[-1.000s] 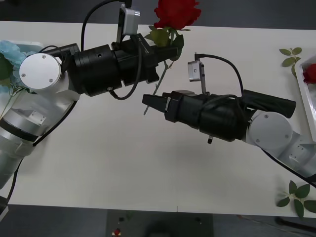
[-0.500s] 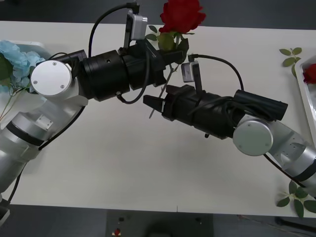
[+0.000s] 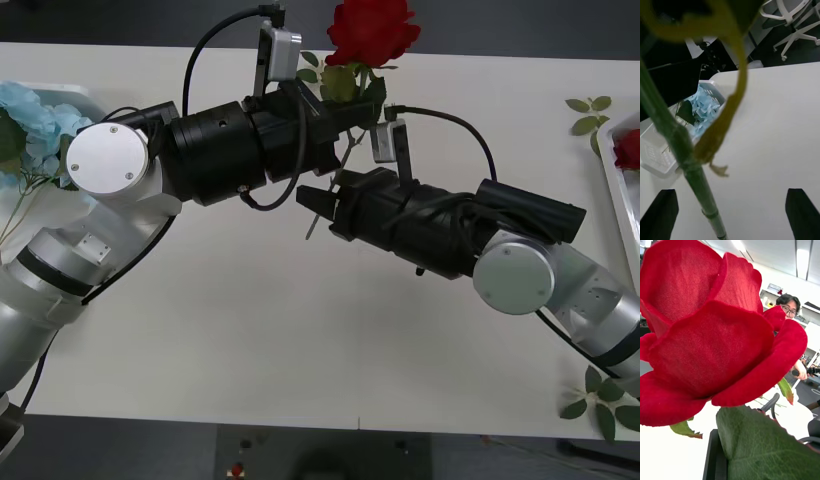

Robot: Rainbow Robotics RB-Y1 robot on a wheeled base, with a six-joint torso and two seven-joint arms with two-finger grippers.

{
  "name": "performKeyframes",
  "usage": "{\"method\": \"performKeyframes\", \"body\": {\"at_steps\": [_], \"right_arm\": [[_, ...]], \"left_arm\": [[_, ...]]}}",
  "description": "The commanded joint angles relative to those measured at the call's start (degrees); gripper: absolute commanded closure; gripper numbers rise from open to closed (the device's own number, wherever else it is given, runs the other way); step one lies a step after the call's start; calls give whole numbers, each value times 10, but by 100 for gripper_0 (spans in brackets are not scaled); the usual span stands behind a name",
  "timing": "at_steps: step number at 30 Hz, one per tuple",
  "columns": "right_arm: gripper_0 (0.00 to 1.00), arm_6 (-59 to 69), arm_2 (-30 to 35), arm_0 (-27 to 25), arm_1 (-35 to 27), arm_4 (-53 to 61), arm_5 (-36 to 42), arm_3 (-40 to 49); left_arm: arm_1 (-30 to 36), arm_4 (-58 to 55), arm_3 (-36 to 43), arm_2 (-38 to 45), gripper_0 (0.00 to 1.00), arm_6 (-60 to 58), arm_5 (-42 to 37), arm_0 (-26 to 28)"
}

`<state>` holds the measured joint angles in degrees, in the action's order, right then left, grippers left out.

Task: Put the red flowers into the right box and the blue flowers into the left box

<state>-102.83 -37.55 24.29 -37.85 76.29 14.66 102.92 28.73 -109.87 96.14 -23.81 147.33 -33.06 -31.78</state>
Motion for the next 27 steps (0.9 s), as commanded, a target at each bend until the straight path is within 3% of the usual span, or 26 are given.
{"method": "performKeyframes", "body": {"at_steps": [1,18,20,21,22,23,27], "right_arm": [[100,2,-4,16,-5,6,-3,11],[100,13,-4,16,-6,15,-15,11],[100,14,-4,16,-7,18,-15,11],[100,16,-4,16,-8,18,-15,11],[100,16,-4,16,-8,18,-15,11],[100,17,-4,16,-9,18,-16,11],[100,19,-4,16,-16,26,-20,11]], "left_arm": [[-9,0,7,7,100,-4,3,0],[-9,-7,7,7,100,-5,3,1],[-9,-9,7,7,92,-6,3,1],[-9,-10,7,7,62,-6,3,0],[-9,-11,7,7,42,-6,3,1],[-9,-16,7,7,0,-6,2,1],[-9,-19,7,5,0,-6,1,1]]}}
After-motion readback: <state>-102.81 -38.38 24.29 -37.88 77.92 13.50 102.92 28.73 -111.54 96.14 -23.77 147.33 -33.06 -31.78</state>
